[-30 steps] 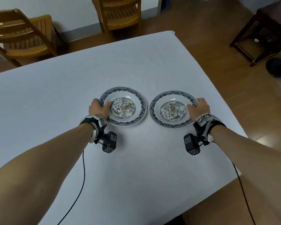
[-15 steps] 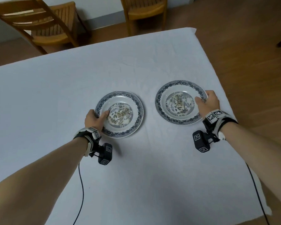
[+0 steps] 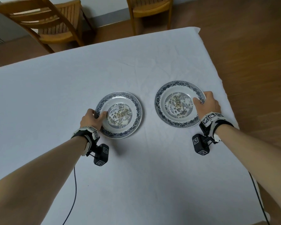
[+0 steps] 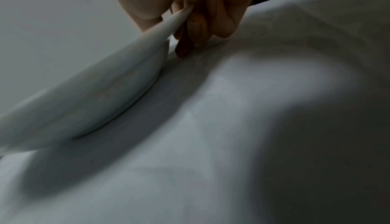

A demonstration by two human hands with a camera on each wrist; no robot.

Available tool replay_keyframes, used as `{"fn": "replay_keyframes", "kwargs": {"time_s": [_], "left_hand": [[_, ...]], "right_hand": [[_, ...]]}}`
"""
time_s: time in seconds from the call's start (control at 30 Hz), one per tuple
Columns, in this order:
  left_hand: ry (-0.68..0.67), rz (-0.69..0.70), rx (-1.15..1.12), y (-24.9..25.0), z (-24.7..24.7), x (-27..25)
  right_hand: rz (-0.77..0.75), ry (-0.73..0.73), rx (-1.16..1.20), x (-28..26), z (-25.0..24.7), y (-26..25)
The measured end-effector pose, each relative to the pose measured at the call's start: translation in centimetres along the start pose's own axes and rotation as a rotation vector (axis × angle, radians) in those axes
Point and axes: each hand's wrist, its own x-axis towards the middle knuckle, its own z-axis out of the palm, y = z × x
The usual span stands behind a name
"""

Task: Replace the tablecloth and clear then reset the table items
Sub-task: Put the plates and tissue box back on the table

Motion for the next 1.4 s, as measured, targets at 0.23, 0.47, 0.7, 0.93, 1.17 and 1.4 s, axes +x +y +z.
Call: {"fn": "replay_keyframes", "kwargs": {"time_s": [0.23, 0.47, 0.7, 0.93, 1.17, 1.4], "left_hand": [[0.071, 0.115, 0.016, -0.3, -2.8, -1.1], [0.11, 0.332, 0.276, -3.0, -8.2, -4.7], [0.122, 0.375, 0.37, -13.1, -16.1, -10.6], [0.145, 0.269, 0.384, -26.2, -27.5, -15.8], [0.169, 0.052, 0.335, -37.8, -37.9, -16.3], [0.194, -0.201, 0.288, -50.9, -45.9, -15.7]], "right_hand": [[-0.148, 0.149, 0.002, -1.4, -0.3, -1.0], [-0.349, -0.011, -0.157, -9.3, 0.0, -7.3], [-0.57, -0.12, -0.306, -24.0, 1.7, -15.8], [-0.689, -0.206, -0.326, -39.0, 5.7, -26.5], [-0.837, -0.312, -0.373, -49.6, 11.0, -38.0], [-1.003, -0.45, -0.401, -57.6, 20.6, -50.2]]}}
